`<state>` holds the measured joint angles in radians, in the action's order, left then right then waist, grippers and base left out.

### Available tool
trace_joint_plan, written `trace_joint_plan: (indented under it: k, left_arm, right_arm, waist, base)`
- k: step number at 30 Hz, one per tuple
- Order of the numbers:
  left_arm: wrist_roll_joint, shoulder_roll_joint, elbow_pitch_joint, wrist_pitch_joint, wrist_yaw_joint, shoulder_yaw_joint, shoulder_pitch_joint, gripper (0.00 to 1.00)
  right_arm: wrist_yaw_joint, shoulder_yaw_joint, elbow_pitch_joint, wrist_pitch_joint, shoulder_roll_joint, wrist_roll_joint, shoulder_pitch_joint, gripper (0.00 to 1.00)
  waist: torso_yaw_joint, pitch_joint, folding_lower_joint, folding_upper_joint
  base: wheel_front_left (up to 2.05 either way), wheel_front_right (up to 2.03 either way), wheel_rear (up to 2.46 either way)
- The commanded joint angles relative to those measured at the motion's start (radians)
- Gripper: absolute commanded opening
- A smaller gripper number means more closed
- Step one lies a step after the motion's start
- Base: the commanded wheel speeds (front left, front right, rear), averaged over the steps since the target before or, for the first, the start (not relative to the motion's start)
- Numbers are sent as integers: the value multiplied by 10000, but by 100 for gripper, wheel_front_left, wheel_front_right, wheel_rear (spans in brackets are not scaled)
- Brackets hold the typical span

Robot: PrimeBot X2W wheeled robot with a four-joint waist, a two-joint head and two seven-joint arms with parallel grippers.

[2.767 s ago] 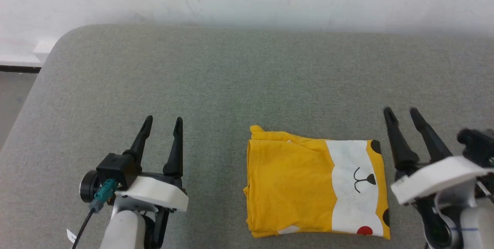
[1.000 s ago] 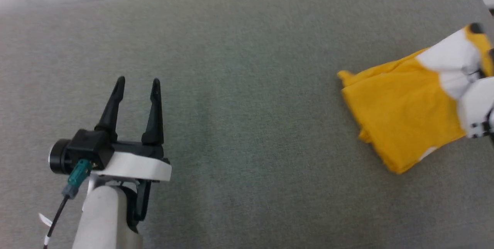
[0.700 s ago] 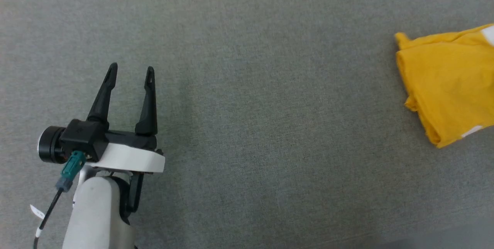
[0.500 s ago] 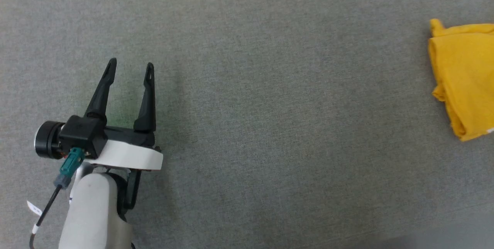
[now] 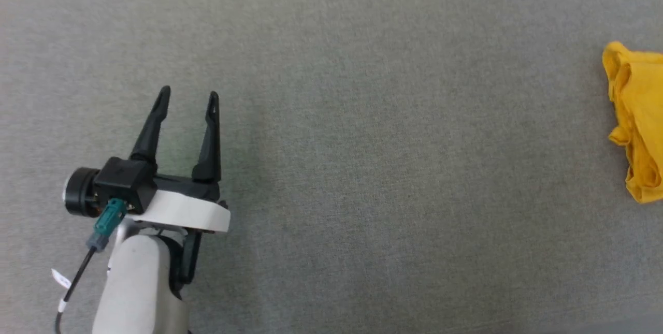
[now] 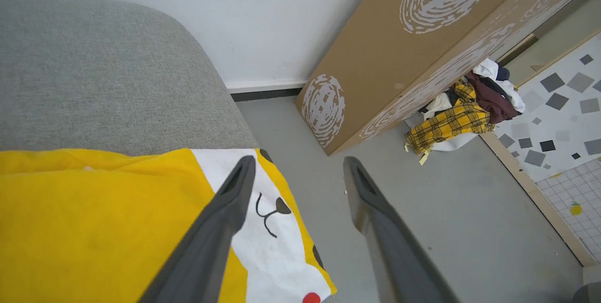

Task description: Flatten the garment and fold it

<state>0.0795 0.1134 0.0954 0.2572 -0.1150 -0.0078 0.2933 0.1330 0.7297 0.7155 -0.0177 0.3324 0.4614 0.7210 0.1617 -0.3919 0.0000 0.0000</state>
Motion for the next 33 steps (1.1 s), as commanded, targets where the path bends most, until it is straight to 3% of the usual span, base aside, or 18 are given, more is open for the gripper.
trace_joint_plan:
  k: [1,6,12,21,28,33]
  left_arm:
    - [134,-103,103,46,-28,-40,-69,100]
    - [423,-342,405,46,-8,-91,-409,100]
    - [697,-504,685,46,23,-231,-854,100]
    - [966,-597,1189,46,152,-434,-1257,100]
    - [1151,-622,1490,46,231,-647,-1399,100]
    - [1223,-627,1571,46,308,-689,-1564,100]
  right_arm:
    - [-23,-84,203,326,133,-225,18,100]
    - [-23,-716,623,1294,356,-1106,-417,100]
    - [-23,-1770,1,2080,-26,-2506,-1386,100]
    - [-23,-3831,-3509,2301,-1332,-4557,-3965,100]
    - [-23,-4618,-6441,2104,-2416,-5097,-6268,100]
    - [-23,-5021,-7276,2037,-2698,-5255,-7128,100]
  waist:
    - [-332,655,0,0]
    - [-745,1631,0,0]
    - [-1247,2632,0,0]
    - [-1837,3444,0,0]
    - [-2190,3761,0,0]
    - [-2251,3897,0,0]
  base:
    - [0,0,0]
    - [0,0,0]
    - [0,0,0]
    - [0,0,0]
    - [0,0,0]
    - [0,0,0]
